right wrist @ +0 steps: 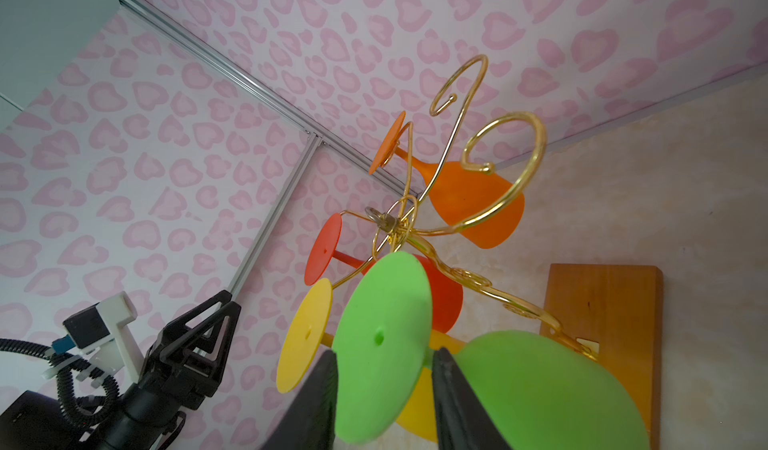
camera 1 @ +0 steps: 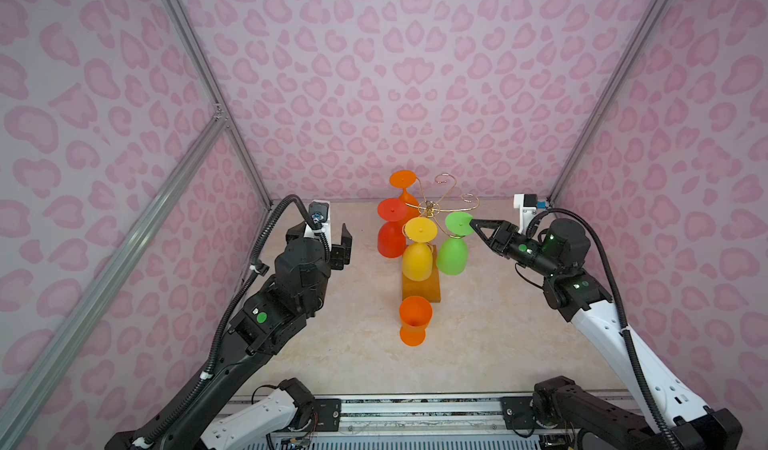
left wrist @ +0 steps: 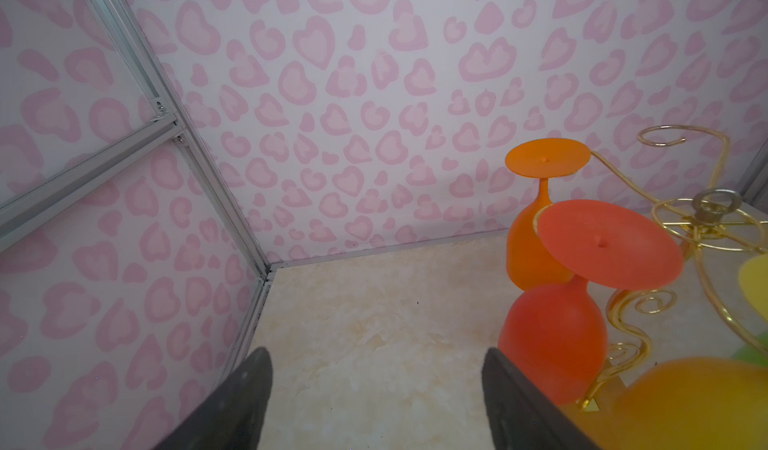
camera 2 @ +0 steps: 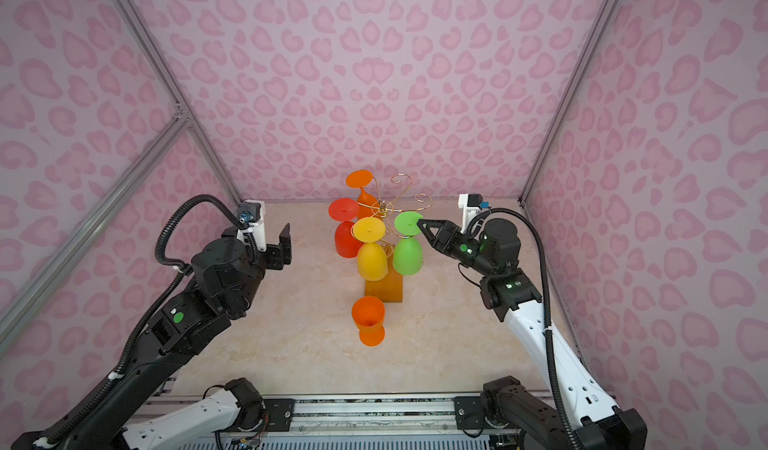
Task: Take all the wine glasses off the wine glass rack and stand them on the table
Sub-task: 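Close the right gripper on the green glass's base on the rack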
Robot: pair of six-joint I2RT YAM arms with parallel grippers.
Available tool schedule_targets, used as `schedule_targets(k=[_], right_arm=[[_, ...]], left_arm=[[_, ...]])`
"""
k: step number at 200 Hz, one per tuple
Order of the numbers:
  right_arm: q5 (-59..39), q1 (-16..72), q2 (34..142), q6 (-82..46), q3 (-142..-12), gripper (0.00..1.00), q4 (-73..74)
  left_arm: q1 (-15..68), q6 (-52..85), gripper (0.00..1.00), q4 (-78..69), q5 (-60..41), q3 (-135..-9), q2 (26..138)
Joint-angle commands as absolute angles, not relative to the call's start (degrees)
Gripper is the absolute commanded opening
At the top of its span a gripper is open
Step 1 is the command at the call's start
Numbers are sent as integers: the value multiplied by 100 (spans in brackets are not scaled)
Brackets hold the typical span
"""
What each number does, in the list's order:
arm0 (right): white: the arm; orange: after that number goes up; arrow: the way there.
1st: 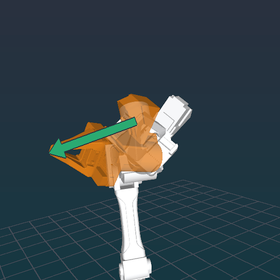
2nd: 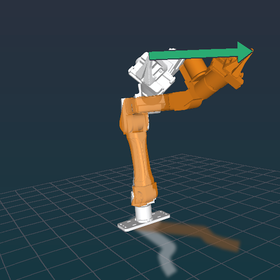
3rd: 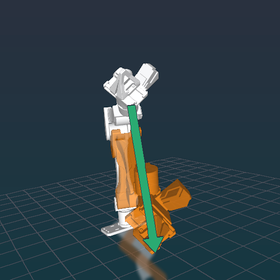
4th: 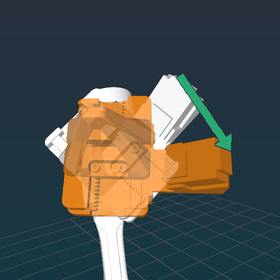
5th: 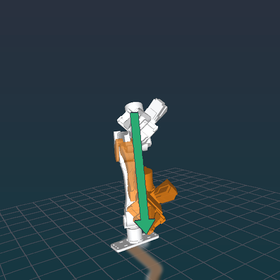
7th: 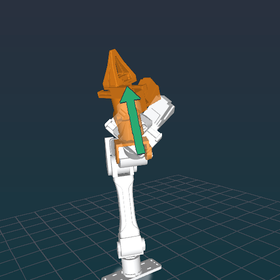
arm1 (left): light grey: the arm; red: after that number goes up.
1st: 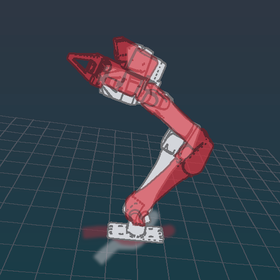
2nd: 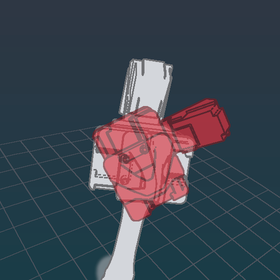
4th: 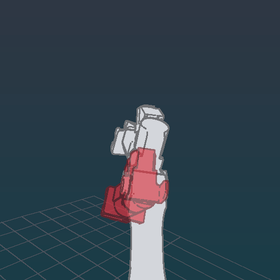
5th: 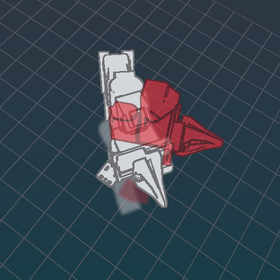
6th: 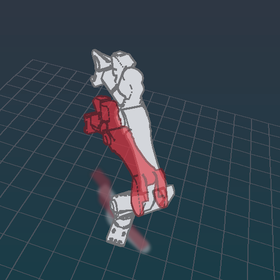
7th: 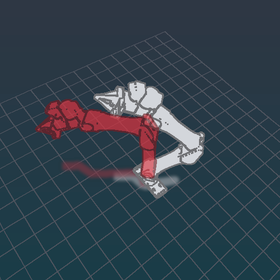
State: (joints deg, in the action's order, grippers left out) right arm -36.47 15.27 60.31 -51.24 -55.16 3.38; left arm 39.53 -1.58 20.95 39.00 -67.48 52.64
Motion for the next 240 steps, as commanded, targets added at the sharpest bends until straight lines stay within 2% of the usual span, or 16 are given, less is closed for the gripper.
schedule_targets(k=[1, 71, 140, 240], right_arm=[[-3551, 1537, 6071, -5054, -5544, 39, 475], [-3562, 1556, 6258, -5136, -5599, 37, 610], [-3540, 1589, 6249, -5236, -5596, 31, 667], [-3840, 1582, 6319, -5825, -5488, 15, 1283]], left_arm=[[3921, -89, 81, 1832, 3766, -6732, 5263], [3858, -53, 81, 1849, 3610, -6697, 5193], [3773, -10, 81, 1821, 3420, -6637, 5253], [3682, -11, 80, 1784, 3340, -6514, 5206]])
